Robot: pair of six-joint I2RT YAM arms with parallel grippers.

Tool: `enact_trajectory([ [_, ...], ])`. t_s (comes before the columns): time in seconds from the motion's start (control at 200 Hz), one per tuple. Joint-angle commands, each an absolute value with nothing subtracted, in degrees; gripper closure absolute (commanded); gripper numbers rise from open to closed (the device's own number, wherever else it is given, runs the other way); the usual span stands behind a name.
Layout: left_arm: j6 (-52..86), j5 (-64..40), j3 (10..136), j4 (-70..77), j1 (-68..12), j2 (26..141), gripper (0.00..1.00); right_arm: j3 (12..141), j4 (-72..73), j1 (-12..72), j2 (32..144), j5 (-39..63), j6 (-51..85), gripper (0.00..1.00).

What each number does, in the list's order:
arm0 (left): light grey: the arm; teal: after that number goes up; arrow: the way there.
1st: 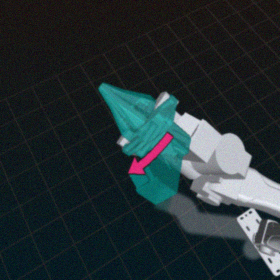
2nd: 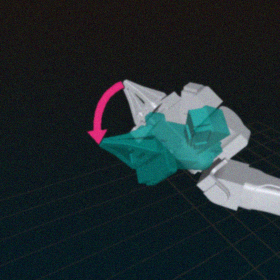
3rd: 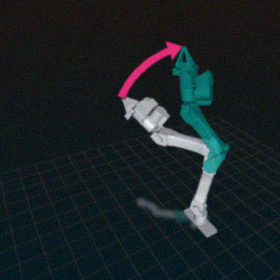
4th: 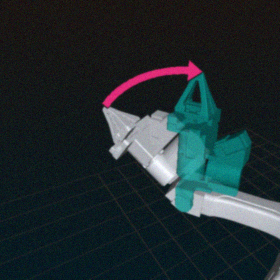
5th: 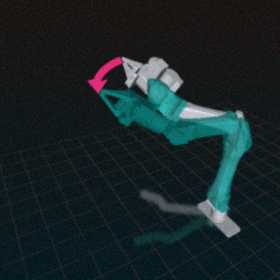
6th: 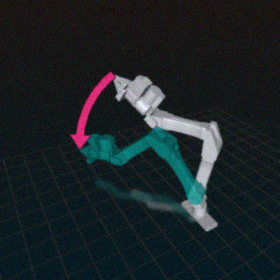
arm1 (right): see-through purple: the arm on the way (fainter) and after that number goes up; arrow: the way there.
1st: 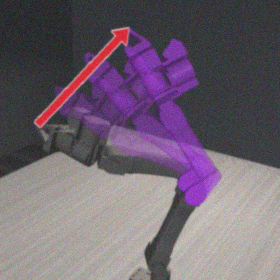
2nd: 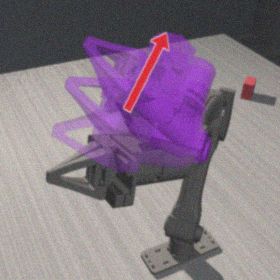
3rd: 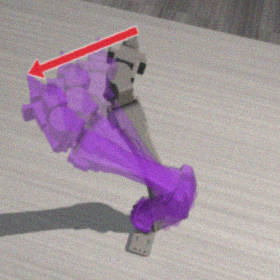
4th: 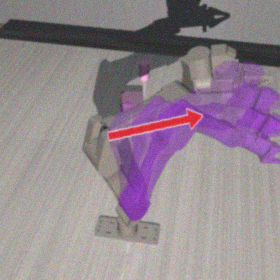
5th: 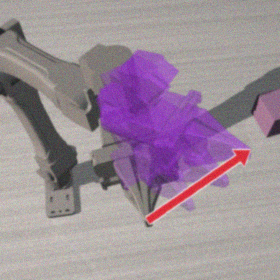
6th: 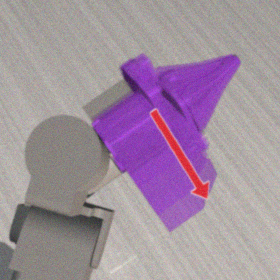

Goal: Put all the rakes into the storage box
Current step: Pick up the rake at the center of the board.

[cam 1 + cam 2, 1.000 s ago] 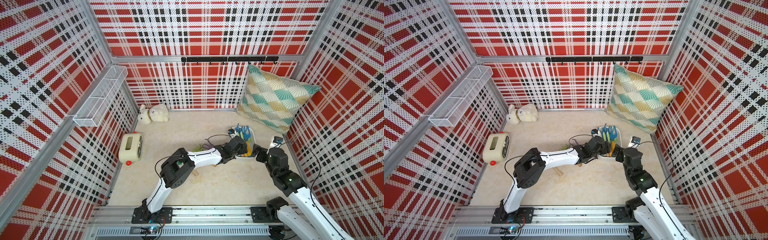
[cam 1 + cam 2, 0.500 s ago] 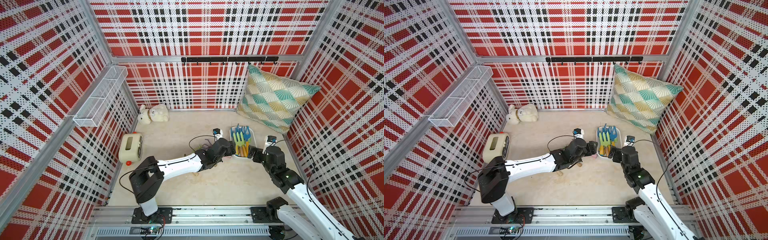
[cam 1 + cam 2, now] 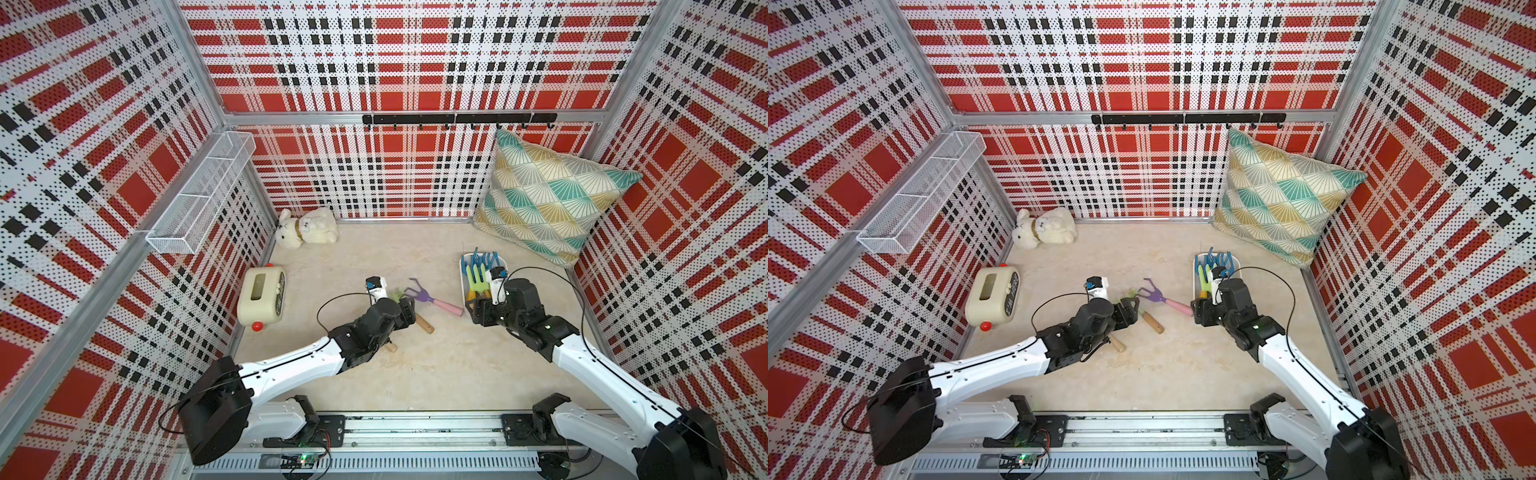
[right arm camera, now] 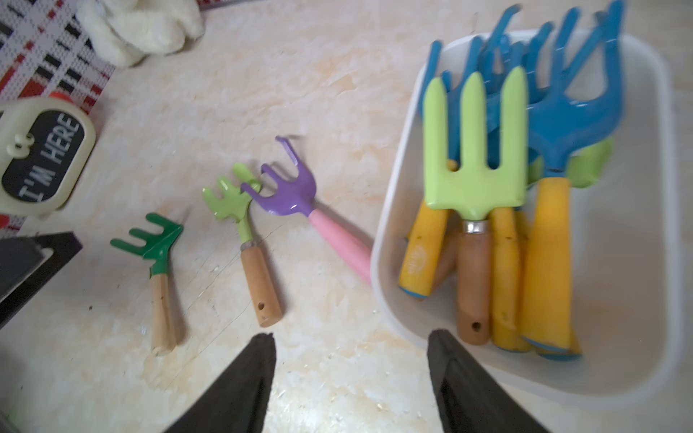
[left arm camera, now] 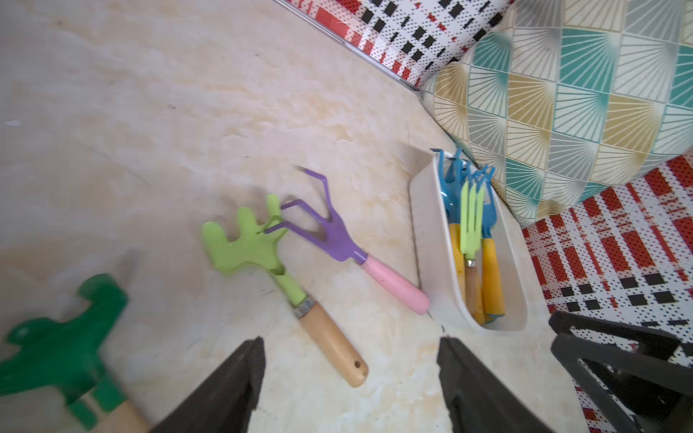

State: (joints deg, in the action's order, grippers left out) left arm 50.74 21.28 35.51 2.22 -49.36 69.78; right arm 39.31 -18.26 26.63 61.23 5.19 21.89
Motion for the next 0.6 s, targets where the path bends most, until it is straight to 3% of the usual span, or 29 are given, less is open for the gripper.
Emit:
enact_trajectory([
  [0.0,51.23,20.07,31.49,3.47,-47.35,66.23,0.22,42.16,-17.22,29.80,66.57,6.45,20.93,0.31],
  [0.596,52.34,17.58,17.93,0.82,-37.54,50.56,0.22,60.03,-21.39,45.98,99.17,-3.93,18.11,0.33],
])
